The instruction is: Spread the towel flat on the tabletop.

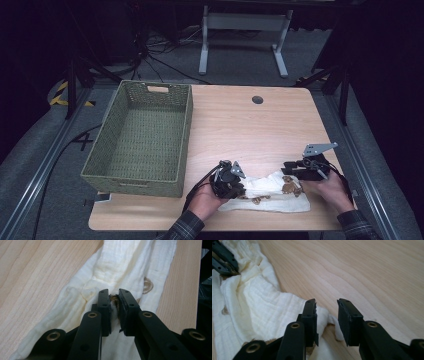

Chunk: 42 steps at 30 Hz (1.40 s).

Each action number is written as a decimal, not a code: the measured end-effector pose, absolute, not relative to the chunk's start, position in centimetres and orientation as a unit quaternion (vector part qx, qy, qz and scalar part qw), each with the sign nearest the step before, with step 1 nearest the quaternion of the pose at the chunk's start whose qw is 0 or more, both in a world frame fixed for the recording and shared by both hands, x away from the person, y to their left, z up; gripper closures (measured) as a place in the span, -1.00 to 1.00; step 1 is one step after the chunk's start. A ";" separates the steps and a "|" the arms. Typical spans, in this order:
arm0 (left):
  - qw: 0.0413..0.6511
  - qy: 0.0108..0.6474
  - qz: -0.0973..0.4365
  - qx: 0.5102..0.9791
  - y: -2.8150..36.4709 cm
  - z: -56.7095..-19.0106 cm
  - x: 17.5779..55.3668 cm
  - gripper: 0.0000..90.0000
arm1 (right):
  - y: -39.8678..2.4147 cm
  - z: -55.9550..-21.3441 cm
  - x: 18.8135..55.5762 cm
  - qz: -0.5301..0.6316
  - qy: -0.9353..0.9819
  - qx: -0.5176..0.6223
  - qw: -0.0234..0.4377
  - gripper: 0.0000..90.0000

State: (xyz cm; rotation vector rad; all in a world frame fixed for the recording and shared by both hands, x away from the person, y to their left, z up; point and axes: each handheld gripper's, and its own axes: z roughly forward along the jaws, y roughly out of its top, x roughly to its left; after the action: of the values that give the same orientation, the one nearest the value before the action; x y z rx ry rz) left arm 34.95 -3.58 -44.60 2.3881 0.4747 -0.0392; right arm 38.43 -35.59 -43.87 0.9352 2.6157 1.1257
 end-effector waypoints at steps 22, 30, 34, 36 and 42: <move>0.406 0.247 0.025 0.880 0.6 -41.8 36.3 0.37 | -37.5 -42.3 38.1 0.393 0.858 0.309 0.120 0.93; 0.391 0.251 0.041 0.885 0.3 -42.2 36.8 0.29 | -40.5 -42.2 38.2 0.385 0.845 0.342 0.141 0.93; 0.392 0.281 0.047 0.875 0.1 -42.6 38.0 0.27 | -40.7 -42.2 38.3 0.381 0.846 0.344 0.146 0.93; 0.386 0.280 0.052 0.877 -0.2 -42.5 38.6 0.27 | -40.6 -42.2 38.4 0.380 0.847 0.342 0.147 0.93; 0.386 0.294 0.032 0.874 -0.6 -43.4 40.5 0.24 | -40.4 -42.3 38.5 0.374 0.850 0.341 0.145 0.93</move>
State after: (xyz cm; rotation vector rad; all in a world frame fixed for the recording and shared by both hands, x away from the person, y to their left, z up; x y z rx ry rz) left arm 40.47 -0.62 -43.37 2.2258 0.7495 0.0821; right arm 38.45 -40.39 -42.34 0.9816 2.4488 1.0771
